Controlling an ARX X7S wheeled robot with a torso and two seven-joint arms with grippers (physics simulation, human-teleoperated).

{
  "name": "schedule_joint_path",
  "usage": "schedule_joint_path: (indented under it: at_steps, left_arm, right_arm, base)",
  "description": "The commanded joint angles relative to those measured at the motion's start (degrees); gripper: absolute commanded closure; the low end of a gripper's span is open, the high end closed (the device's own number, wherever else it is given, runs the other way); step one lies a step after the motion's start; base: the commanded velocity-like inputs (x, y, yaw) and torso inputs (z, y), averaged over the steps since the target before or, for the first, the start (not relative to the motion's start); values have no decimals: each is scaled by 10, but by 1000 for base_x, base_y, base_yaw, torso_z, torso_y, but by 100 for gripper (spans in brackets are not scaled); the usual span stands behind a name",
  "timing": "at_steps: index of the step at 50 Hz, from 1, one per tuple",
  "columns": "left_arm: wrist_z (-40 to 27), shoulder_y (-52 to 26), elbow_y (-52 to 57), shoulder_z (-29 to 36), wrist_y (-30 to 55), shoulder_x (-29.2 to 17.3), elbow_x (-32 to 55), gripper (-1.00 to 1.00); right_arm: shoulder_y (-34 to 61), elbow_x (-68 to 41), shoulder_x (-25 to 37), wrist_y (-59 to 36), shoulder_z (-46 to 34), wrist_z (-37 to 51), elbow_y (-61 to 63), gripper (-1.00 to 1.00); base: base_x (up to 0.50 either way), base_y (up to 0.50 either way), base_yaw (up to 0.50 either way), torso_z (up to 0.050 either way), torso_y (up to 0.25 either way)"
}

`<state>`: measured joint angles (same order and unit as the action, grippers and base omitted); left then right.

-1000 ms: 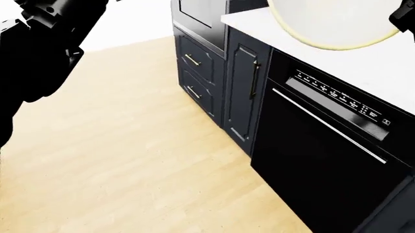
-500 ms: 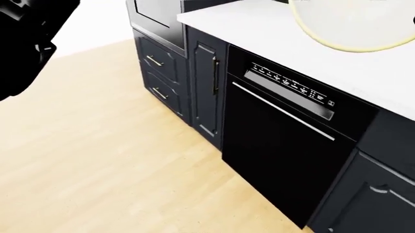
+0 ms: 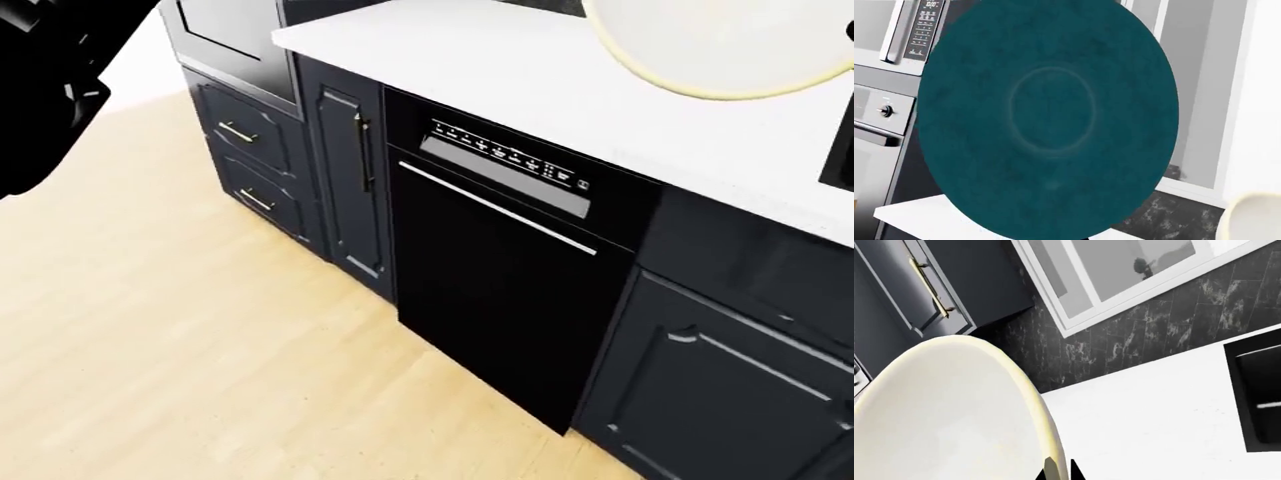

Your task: Pick the teapot and bowl and place them in the sink. Then turn on the water.

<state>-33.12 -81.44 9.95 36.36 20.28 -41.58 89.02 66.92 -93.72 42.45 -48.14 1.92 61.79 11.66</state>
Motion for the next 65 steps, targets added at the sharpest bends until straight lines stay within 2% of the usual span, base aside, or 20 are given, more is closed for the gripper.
schedule_joint_path:
  at_steps: [1, 41, 65]
  left_arm:
    - [3, -12, 11, -14, -3, -1, -10, 100]
    - [1, -17, 15, -11, 8, 2, -10, 100]
    - [-9, -10, 31, -21, 7, -18, -2, 100]
  right_arm:
    - [9, -22, 2, -2, 6, 2, 4, 100]
    - [4, -16, -16, 12, -4, 3, 6, 100]
    - [3, -24, -12, 12, -6, 5, 6, 100]
  base:
    - [77, 66, -500, 0, 0]
    - [116, 75, -500, 1, 1]
    - [136, 55, -500, 1, 2]
